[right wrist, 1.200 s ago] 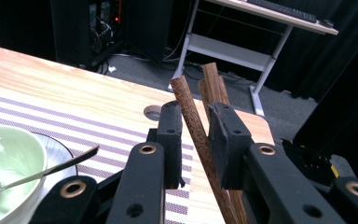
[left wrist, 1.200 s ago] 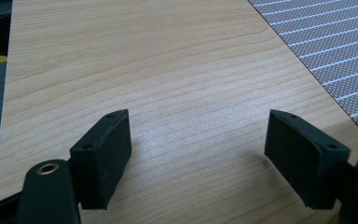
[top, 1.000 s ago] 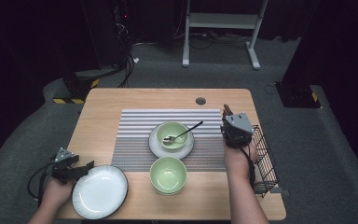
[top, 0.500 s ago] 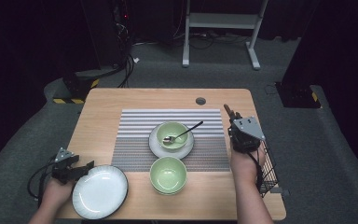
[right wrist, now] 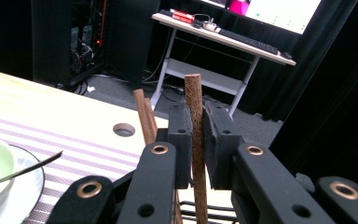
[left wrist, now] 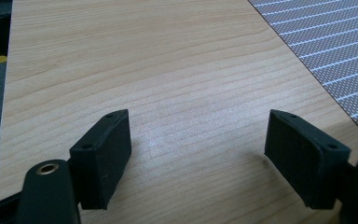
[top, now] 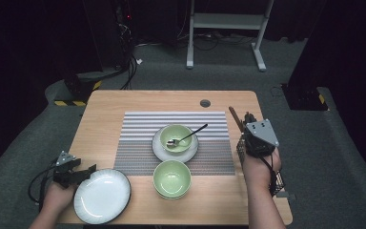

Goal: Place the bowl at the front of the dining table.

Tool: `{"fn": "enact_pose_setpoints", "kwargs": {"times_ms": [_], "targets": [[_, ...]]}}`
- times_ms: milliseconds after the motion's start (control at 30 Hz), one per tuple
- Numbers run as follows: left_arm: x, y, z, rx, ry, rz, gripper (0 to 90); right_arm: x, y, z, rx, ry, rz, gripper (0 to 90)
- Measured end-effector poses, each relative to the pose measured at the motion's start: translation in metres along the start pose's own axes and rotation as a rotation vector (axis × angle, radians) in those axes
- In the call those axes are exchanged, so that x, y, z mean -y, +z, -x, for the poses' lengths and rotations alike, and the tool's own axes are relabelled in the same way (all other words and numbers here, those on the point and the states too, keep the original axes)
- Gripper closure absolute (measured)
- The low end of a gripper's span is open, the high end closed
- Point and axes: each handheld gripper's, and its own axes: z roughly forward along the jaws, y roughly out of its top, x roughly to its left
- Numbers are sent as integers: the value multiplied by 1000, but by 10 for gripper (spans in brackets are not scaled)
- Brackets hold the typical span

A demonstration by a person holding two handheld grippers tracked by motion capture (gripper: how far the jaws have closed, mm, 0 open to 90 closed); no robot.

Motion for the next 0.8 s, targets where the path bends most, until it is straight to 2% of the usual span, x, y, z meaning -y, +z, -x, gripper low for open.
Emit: {"fn": "enact_pose_setpoints", "kwargs": {"times_ms": [233, 800], "targets": [[0, 0, 0, 0, 0, 0, 228, -1, -2, 4, 13, -3, 7, 833], [0, 0, 0, 0, 0, 0, 227, -13, -9, 3, -1, 11, 46, 839]]}}
